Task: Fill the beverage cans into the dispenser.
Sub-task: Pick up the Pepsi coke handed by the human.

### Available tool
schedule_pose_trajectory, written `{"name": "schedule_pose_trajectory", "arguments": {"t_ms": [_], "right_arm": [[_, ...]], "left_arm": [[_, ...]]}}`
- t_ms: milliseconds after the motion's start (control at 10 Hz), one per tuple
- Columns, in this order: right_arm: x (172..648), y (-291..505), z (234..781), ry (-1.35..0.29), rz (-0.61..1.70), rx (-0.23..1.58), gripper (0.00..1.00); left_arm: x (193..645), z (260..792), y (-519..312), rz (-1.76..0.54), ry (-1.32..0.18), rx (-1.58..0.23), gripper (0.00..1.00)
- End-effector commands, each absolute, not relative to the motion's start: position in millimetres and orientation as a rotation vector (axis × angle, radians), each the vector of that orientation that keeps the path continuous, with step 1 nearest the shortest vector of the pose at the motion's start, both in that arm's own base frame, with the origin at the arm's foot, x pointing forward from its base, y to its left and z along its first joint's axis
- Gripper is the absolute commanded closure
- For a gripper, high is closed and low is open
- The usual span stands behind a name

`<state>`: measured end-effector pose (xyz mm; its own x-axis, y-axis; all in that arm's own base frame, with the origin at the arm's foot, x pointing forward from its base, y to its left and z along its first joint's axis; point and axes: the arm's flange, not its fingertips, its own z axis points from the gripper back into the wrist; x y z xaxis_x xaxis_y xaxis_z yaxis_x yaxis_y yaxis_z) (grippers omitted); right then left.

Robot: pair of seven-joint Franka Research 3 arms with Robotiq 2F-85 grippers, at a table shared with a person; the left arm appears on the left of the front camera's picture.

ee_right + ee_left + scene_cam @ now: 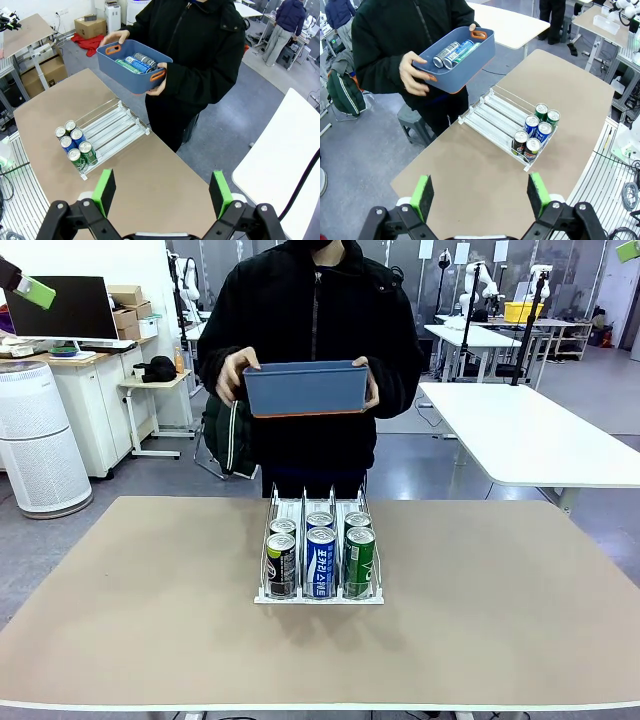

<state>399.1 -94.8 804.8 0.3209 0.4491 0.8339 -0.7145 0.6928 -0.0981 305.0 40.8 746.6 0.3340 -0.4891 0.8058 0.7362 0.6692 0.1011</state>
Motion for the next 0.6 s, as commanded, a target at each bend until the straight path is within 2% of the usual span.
{"name": "schedule_pose_trajectory", "arguments": {"t_ms": [0, 500], "right_arm": [[397.7, -94.4, 804.6, -0.978, 0.782, 0.315, 0.00], [397.7, -94.4, 804.6, -0.978, 0.782, 0.315, 0.00]], "left_arm": [[305.2, 745.5, 41.7, -0.813, -0.929, -0.305, 0.00], [305.2, 745.5, 41.7, -0.813, -0.929, -0.305, 0.00]]}}
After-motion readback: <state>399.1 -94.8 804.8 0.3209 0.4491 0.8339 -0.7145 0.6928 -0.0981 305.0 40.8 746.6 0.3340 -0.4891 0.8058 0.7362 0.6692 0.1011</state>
